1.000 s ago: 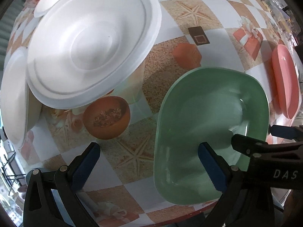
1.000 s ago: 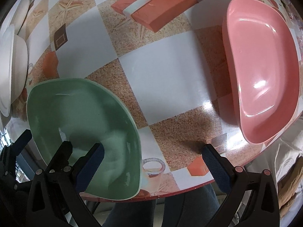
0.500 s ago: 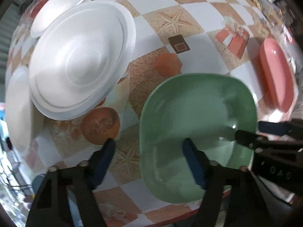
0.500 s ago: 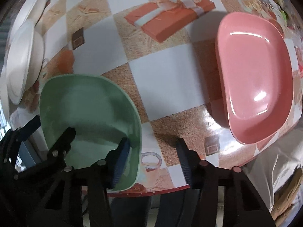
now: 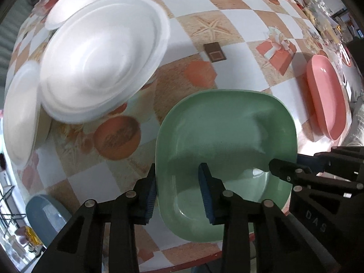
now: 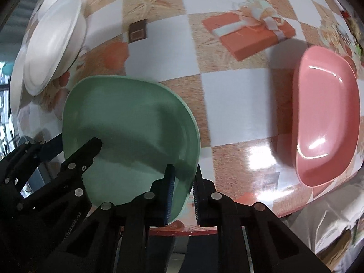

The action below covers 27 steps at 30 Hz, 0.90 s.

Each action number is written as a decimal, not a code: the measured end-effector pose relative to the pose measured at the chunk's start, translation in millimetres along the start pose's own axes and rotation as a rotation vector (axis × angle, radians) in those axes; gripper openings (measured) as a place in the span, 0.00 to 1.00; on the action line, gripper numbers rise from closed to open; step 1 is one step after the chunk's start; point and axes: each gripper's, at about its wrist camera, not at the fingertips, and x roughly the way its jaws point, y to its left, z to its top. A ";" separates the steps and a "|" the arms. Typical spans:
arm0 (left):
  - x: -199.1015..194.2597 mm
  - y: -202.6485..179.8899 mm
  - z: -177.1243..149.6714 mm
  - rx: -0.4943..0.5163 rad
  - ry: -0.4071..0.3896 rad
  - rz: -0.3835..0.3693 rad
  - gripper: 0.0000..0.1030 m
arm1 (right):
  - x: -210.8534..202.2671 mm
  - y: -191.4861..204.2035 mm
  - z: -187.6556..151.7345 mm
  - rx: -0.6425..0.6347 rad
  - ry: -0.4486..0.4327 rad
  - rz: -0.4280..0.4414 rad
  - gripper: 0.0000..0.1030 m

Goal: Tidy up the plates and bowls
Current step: 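Lift the green plate with both tools and lower it onto the blue plate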

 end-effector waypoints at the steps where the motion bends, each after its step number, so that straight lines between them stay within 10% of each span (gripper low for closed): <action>1: -0.2 2.0 -5.9 -0.012 -0.001 0.004 0.37 | 1.7 8.1 -1.3 -0.015 0.003 -0.005 0.16; 16: -16.3 64.8 -94.7 -0.253 0.005 0.060 0.37 | 29.7 127.0 -20.5 -0.263 0.031 -0.022 0.16; 27: -41.9 72.8 -96.1 -0.278 0.001 0.077 0.37 | 27.2 154.0 -32.2 -0.278 0.041 -0.026 0.16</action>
